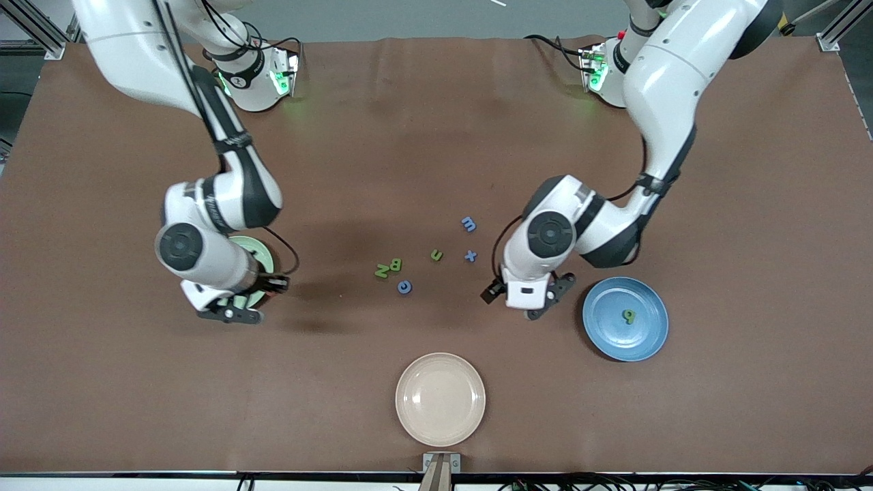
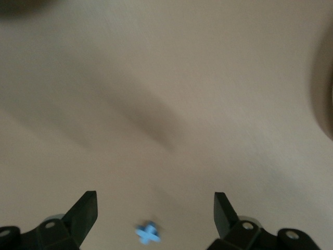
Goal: Sort upper and lower case letters into plates
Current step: 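Place the pink Q on the green plate with the right gripper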
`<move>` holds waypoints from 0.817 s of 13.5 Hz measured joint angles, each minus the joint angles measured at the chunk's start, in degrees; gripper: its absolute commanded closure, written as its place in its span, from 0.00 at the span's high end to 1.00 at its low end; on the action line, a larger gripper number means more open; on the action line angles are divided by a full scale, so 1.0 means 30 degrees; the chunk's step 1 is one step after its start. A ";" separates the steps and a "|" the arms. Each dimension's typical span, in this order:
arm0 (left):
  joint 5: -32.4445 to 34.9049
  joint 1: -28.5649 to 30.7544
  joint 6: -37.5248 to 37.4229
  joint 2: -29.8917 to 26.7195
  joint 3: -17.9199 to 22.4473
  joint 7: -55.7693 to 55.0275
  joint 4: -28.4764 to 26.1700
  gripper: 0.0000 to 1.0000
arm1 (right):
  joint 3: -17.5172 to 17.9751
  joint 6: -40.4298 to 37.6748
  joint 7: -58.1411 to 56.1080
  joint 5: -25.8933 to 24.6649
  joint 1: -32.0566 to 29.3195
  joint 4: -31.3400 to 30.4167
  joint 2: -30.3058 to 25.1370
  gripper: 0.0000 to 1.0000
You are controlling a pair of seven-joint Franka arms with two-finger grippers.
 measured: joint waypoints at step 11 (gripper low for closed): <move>0.1040 -0.4331 0.1441 0.1317 0.2461 -0.8557 -0.0176 0.88 | 0.0209 0.4285 -0.4627 -0.0001 -0.3125 -0.6193 -0.1395 1.00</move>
